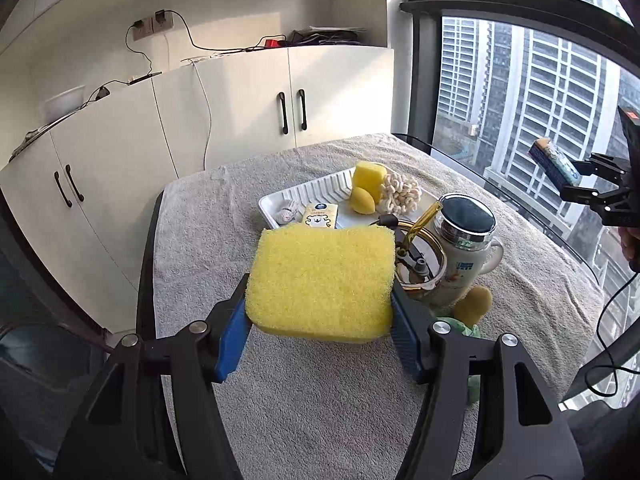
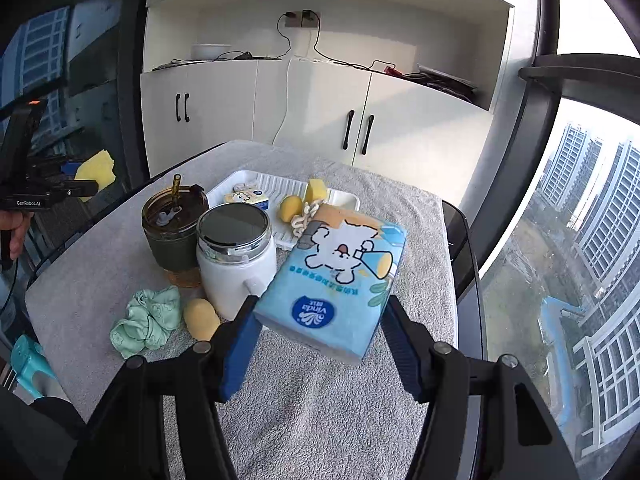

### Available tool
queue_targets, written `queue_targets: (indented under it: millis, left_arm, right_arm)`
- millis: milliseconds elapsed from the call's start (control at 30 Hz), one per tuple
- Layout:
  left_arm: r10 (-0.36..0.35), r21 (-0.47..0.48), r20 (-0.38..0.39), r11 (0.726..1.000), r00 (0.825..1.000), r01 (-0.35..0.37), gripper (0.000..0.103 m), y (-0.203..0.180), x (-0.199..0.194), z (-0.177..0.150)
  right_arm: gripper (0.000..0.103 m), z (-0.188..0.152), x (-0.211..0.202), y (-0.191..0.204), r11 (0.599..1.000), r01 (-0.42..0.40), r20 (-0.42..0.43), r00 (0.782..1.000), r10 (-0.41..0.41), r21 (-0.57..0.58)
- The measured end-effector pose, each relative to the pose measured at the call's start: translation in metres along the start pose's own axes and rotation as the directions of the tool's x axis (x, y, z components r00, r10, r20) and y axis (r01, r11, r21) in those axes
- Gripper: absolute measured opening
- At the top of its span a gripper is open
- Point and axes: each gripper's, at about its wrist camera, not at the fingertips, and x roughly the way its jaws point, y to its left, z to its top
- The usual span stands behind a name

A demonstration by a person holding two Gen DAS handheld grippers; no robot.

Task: Organize soft objects
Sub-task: 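Lift the sponge and tissue pack and carry both over the white tray, then lower the sponge and tissue pack into the tray and open both tools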

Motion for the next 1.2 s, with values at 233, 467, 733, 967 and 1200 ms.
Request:
queue_targets:
  millis: [233,467,733,967,1200]
  left_arm:
    - [-0.001,0.018,-0.025,1.0,1.0,0.002,0.06,0.026,0.04,0.055]
    - [-0.013,0.033,-0.052,0.999,0.999,0.015,0.06,0.031,0.096,0.092]
    - [-0.052,0.04,-0.13,0.998,0.99,0.058,0.06,0.028,0.178,0.101]
    - [-0.087,0.021,-0.191,0.995,0.978,0.093,0.06,0.032,0.237,0.103]
    - [-0.095,0.039,-0.213,0.994,0.972,0.106,0.06,0.027,0.265,0.098]
  right_arm:
    - [0.063,0.063,0.043,-0.045,0.998,-0.009,0.006,1.0,0.009,-0.056]
    - [0.063,0.115,0.107,-0.062,0.989,-0.074,-0.027,0.997,0.072,-0.129]
    - [0.063,0.139,0.185,-0.034,0.929,-0.257,-0.097,0.966,0.24,-0.265]
    - [0.064,0.129,0.236,0.001,0.845,-0.407,-0.185,0.913,0.364,-0.348]
    - [0.064,0.118,0.257,0.017,0.783,-0.5,-0.237,0.866,0.44,-0.372]
